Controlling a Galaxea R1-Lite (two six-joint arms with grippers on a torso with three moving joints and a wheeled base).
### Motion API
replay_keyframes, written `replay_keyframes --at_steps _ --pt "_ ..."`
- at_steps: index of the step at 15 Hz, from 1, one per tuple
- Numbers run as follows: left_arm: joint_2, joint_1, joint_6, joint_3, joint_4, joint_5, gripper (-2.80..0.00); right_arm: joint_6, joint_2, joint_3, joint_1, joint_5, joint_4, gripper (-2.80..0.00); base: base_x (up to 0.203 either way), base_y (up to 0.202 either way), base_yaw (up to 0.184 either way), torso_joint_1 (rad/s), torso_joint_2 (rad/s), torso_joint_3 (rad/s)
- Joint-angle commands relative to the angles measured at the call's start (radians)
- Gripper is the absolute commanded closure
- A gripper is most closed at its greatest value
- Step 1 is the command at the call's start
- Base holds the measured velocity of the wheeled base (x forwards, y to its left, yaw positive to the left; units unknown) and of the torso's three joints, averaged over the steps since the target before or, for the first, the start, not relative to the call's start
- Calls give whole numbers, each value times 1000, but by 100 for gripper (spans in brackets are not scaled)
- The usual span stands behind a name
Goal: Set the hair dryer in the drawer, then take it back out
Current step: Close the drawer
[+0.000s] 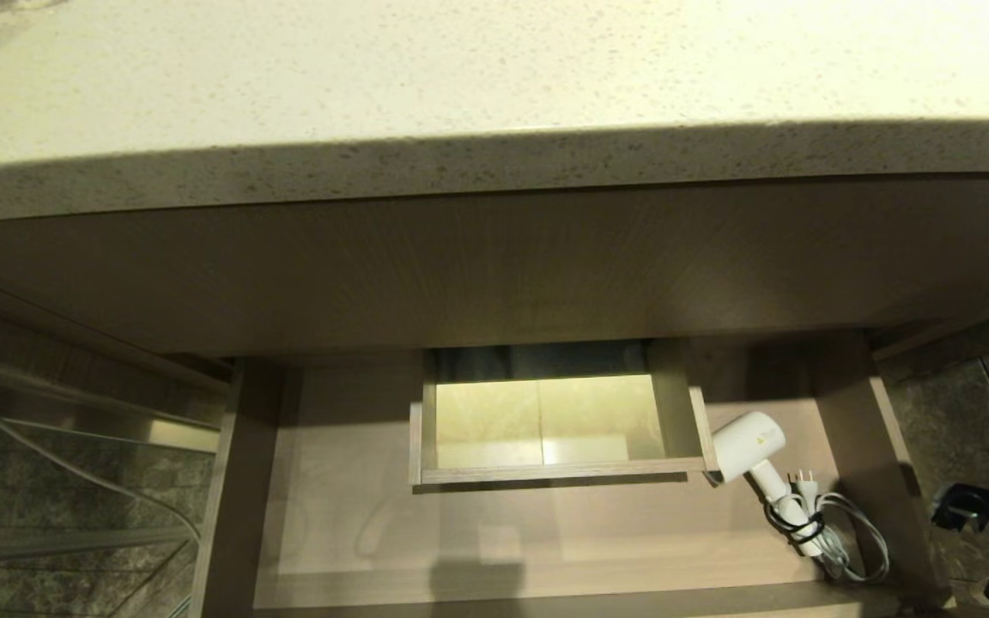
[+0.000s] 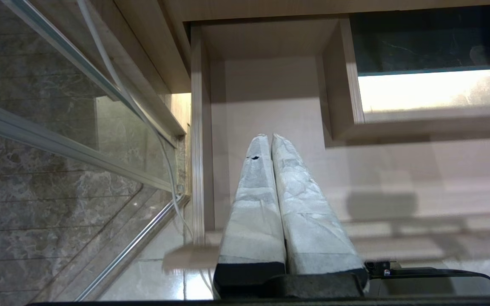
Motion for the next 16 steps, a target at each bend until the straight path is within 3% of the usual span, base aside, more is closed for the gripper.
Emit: replay_keyframes --at_steps 1,8,13,16 --pt "0 0 -1 0 0 0 0 -7 10 -22 -1 1 -3 0 0 0 0 0 0 0" --pt "0 0 0 0 0 0 0 -39 -50 -18 -8 0 37 0 0 0 0 0 0 0" --pt "0 0 -1 0 0 0 0 -154 -54 -2 -31 -139 146 0 0 0 0 0 0 0" --pt "0 0 -1 0 0 0 0 -156 -41 -8 -61 -147 210 0 0 0 0 0 0 0"
